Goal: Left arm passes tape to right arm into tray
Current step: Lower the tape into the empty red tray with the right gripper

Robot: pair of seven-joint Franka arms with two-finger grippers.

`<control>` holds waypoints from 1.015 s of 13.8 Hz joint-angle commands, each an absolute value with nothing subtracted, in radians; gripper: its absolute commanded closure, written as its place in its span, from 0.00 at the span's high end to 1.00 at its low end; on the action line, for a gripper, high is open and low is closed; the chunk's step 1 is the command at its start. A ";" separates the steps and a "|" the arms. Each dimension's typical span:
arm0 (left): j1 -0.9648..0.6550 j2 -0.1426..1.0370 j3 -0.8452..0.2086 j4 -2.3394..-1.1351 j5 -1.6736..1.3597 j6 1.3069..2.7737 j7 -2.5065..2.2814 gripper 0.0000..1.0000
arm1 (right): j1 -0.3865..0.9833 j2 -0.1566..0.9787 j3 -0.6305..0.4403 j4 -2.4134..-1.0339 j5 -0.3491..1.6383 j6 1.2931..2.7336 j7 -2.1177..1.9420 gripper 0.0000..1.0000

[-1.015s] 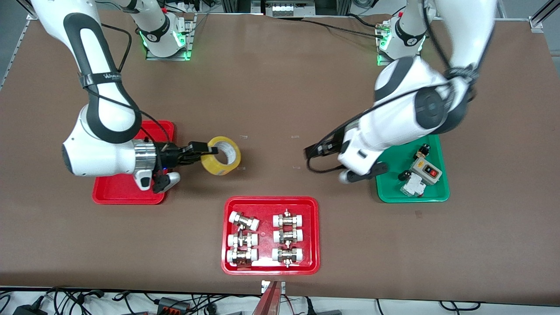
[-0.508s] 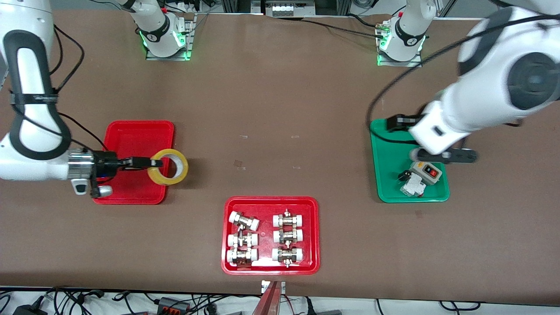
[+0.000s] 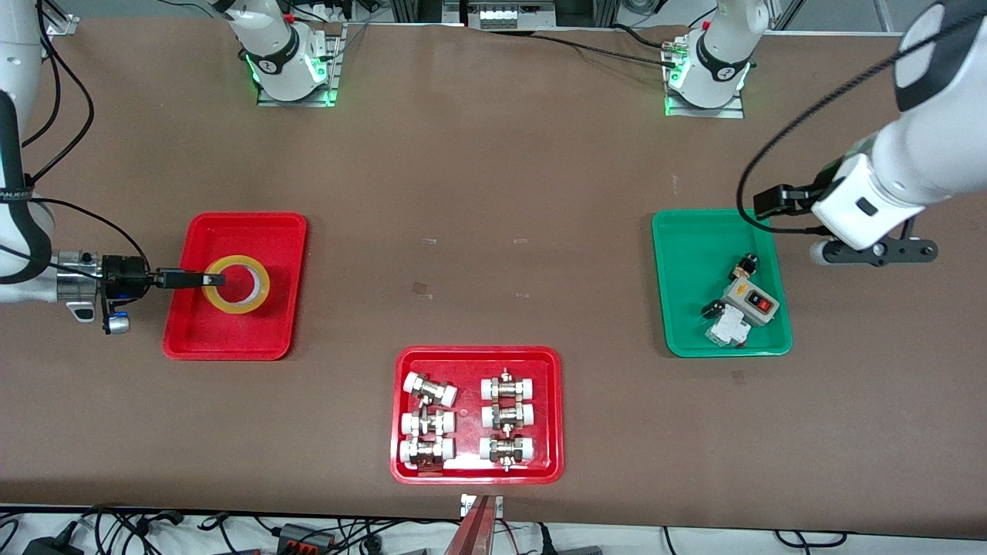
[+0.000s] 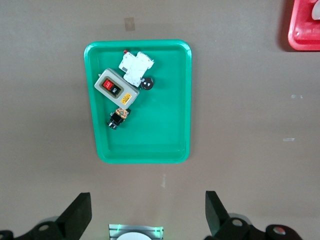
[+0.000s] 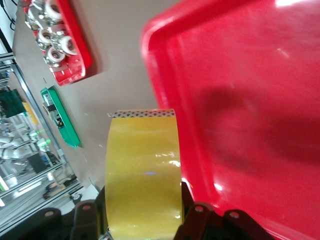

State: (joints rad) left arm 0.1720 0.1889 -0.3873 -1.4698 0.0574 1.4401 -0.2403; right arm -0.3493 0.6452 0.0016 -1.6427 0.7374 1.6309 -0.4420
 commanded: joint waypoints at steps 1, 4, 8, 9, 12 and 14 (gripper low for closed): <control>0.192 0.052 -0.394 -1.658 0.080 1.531 -0.227 1.00 | -0.383 0.679 0.025 -1.632 0.732 1.608 -0.520 0.20; 0.193 0.051 -0.393 -1.657 0.080 1.542 -0.227 1.00 | -0.387 0.703 0.025 -1.626 0.703 1.623 -0.537 0.20; 0.213 0.048 -0.394 -1.670 0.078 1.554 -0.216 1.00 | -0.383 0.721 0.028 -1.621 0.709 1.640 -0.548 0.20; 0.213 0.049 -0.394 -1.666 0.078 1.554 -0.216 1.00 | -0.385 0.735 0.028 -1.621 0.712 1.643 -0.564 0.20; 0.201 0.048 -0.365 -1.660 0.066 1.565 -0.218 1.00 | -0.388 0.758 0.028 -1.620 0.715 1.664 -0.594 0.20; 0.123 0.028 -0.248 -1.660 0.054 1.594 -0.224 1.00 | -0.387 0.761 0.028 -1.620 0.713 1.677 -0.600 0.46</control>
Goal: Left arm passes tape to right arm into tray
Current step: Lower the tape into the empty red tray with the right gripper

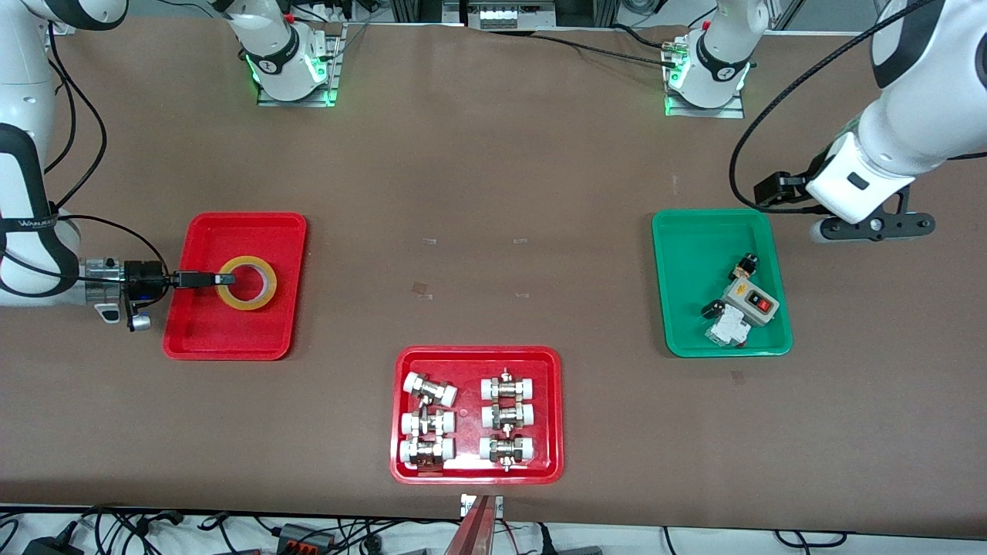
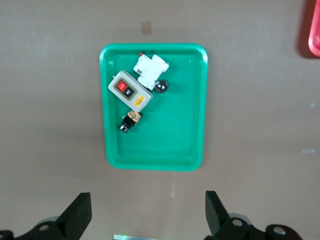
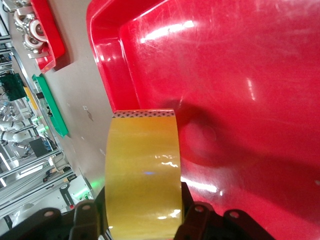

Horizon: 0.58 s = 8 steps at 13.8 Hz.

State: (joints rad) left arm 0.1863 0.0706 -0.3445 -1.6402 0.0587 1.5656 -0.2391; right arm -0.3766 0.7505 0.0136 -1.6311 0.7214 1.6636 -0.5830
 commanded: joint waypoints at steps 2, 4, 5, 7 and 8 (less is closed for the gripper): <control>0.092 0.008 -0.181 -1.658 0.014 1.588 -0.218 1.00 | -0.380 0.753 0.029 -1.614 0.698 1.678 -0.601 1.00; 0.094 0.002 -0.183 -1.657 0.002 1.559 -0.227 1.00 | -0.344 0.735 0.028 -1.608 0.619 1.699 -0.600 1.00; 0.092 0.002 -0.184 -1.654 0.002 1.560 -0.232 1.00 | -0.338 0.727 0.029 -1.611 0.565 1.722 -0.600 1.00; 0.094 0.003 -0.181 -1.655 0.000 1.597 -0.236 1.00 | -0.310 0.718 0.029 -1.611 0.500 1.749 -0.600 1.00; 0.094 0.003 -0.181 -1.657 0.002 1.597 -0.229 1.00 | -0.304 0.701 0.029 -1.614 0.464 1.753 -0.600 1.00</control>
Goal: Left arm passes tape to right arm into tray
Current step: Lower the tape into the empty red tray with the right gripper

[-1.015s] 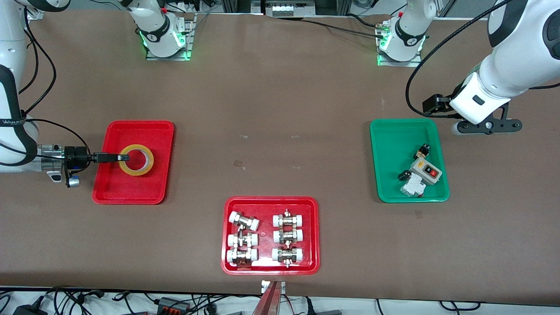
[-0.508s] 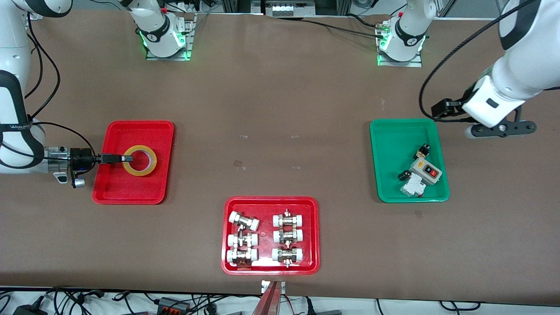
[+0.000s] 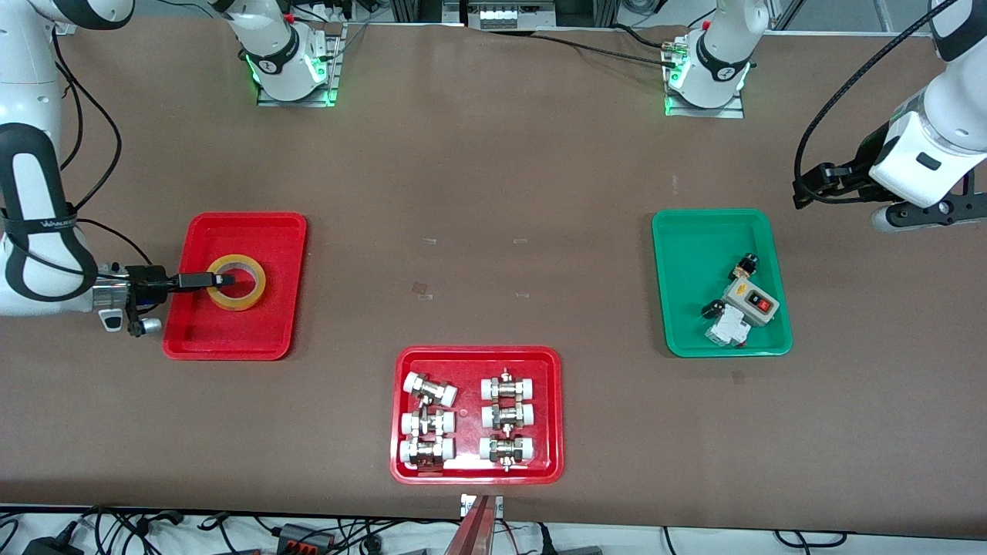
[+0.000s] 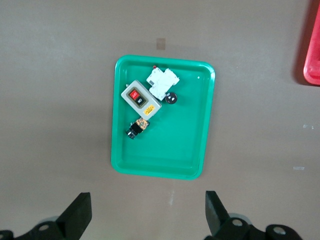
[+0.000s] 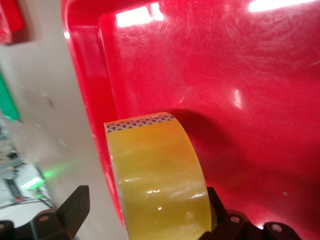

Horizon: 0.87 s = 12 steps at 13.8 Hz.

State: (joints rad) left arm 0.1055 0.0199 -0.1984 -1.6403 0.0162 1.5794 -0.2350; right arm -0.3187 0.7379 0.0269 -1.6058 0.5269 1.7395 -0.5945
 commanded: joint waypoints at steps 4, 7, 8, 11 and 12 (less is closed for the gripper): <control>0.095 0.002 -0.183 -1.654 -0.002 1.563 -0.253 1.00 | -0.235 0.608 0.028 -1.617 0.321 1.767 -0.588 1.00; 0.094 0.000 -0.184 -1.654 -0.002 1.565 -0.253 1.00 | -0.204 0.568 0.026 -1.621 0.258 1.786 -0.583 1.00; 0.094 0.000 -0.184 -1.652 -0.002 1.565 -0.253 1.00 | -0.203 0.552 0.025 -1.620 0.246 1.786 -0.578 1.00; 0.094 0.000 -0.183 -1.654 -0.008 1.563 -0.253 1.00 | -0.161 0.488 0.029 -1.611 0.194 1.779 -0.349 1.00; 0.094 0.000 -0.183 -1.652 -0.008 1.563 -0.253 1.00 | -0.132 0.457 0.028 -1.611 0.169 1.778 -0.251 1.00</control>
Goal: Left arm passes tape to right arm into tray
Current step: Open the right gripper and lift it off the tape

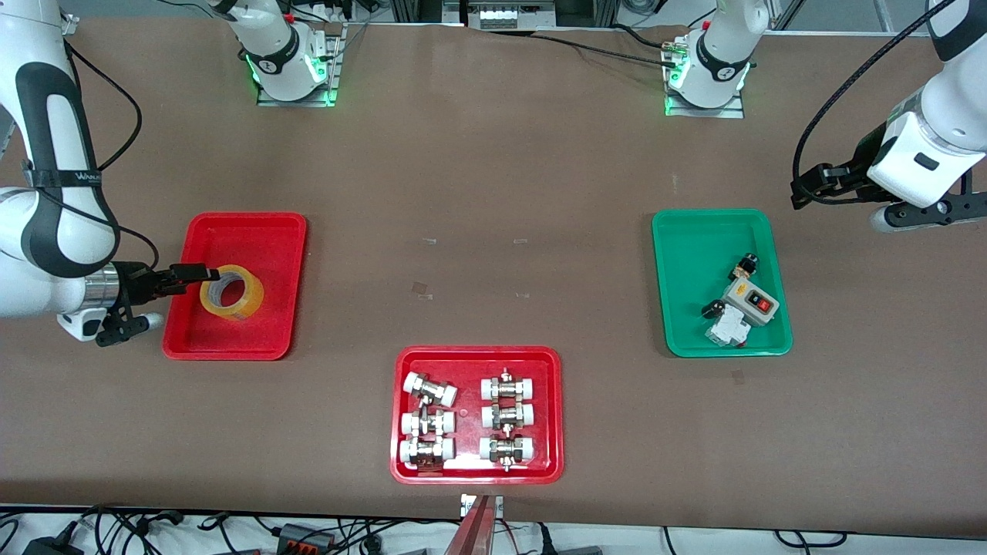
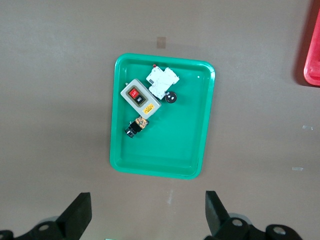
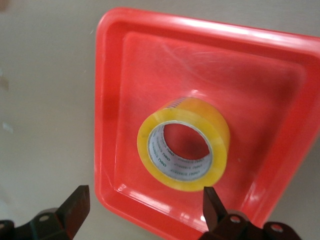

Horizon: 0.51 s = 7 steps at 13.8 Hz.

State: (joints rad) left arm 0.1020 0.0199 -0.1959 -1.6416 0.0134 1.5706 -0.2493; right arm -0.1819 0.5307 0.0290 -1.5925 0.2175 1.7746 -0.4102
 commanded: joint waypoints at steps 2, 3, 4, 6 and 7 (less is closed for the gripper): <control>0.094 0.000 -0.183 -1.652 -0.009 1.563 -0.253 1.00 | -0.069 0.402 0.029 -1.585 0.076 1.769 -0.114 1.00; 0.094 0.000 -0.184 -1.654 -0.009 1.563 -0.253 1.00 | -0.046 0.379 0.029 -1.556 0.020 1.740 -0.068 1.00; 0.094 0.002 -0.184 -1.652 -0.009 1.563 -0.253 1.00 | -0.034 0.362 0.031 -1.521 -0.010 1.705 -0.055 1.00; 0.094 0.002 -0.183 -1.654 -0.009 1.563 -0.253 1.00 | -0.037 0.339 0.032 -1.418 -0.018 1.622 -0.072 1.00; 0.094 0.002 -0.183 -1.652 -0.009 1.563 -0.253 1.00 | -0.041 0.341 0.031 -1.361 -0.011 1.579 -0.077 1.00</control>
State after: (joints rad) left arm 0.1018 0.0199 -0.1956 -1.6419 0.0104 1.5703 -0.2498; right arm -0.0253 0.3395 0.0340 -1.4619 -0.0019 1.6572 -0.0729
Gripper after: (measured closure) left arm 0.000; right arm 0.000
